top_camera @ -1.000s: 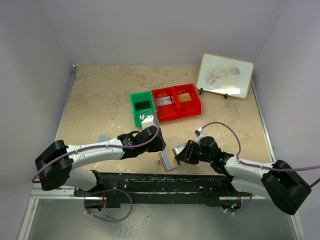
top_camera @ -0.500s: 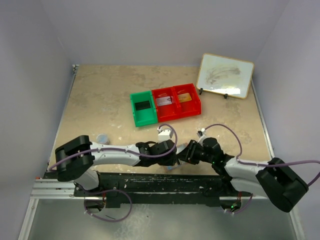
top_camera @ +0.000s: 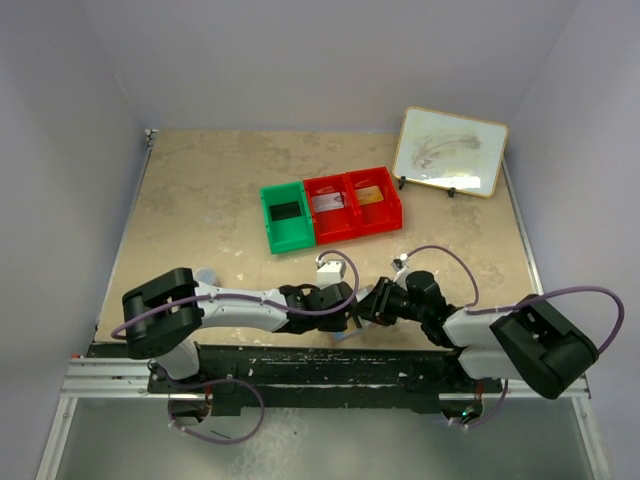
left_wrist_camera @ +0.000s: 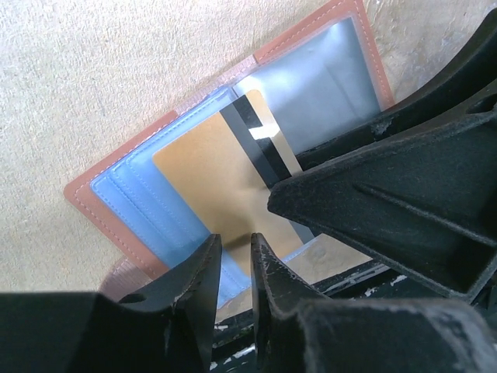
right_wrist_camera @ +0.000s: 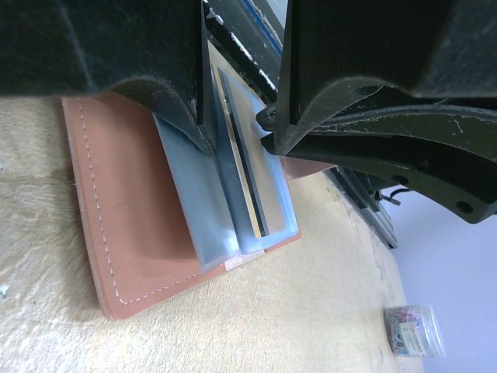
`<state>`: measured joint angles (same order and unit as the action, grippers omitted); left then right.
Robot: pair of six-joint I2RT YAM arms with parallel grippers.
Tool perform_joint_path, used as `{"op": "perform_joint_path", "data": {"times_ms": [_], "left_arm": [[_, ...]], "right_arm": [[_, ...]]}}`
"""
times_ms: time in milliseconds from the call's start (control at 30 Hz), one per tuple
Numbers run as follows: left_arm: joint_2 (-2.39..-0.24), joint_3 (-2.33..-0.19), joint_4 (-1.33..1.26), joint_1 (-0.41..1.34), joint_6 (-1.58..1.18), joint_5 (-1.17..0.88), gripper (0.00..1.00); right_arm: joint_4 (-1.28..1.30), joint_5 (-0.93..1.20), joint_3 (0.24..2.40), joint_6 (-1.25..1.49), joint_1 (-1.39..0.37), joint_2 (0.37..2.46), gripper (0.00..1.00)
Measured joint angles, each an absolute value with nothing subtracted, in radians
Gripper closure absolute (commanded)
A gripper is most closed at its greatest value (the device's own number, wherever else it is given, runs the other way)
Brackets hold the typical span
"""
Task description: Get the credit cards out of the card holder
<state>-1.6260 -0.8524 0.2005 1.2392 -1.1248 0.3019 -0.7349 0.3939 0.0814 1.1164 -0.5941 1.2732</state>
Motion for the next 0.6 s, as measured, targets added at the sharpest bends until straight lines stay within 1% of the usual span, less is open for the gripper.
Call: {"op": "perform_joint_path", "data": {"times_ms": [200,233,300,400,467,500,567,600], "left_arm": [[-1.626,-0.852,0.207,1.239,-1.126,0.310,0.83],[-1.626,-0.852,0.208,1.239,-1.126,0.311,0.84],[-1.626,-0.851,0.208,1.239,-1.126,0.314,0.84],[-1.626,-0.850,0.210,1.239,-1.126,0.318,0.85],[-1.626,-0.850,0.212,1.239,-1.126,0.319,0.86],[-1.626,-0.850,0.212,1.239,-1.126,0.319,0.86],[-1.626,-0.851,0.214,1.239,-1.126,0.319,0.86],[-1.626,-0.851,0.215,1.239,-1.125,0.320,0.86]], "right_arm": [[-0.754,0.408,0.083,1.113,-0.587,1.291,0.63],[-0.754,0.410,0.083,1.111,-0.584,1.291,0.64],[-0.753,0.411,0.083,1.106,-0.581,1.291,0.69],[-0.740,0.411,0.083,1.100,-0.574,1.289,0.70],[-0.738,0.414,0.083,1.096,-0.569,1.289,0.73],[-0.737,0.415,0.083,1.092,-0.567,1.289,0.73],[-0.733,0.416,0.083,1.088,-0.564,1.289,0.66],[-0.733,0.419,0.083,1.088,-0.562,1.289,0.66]]}}
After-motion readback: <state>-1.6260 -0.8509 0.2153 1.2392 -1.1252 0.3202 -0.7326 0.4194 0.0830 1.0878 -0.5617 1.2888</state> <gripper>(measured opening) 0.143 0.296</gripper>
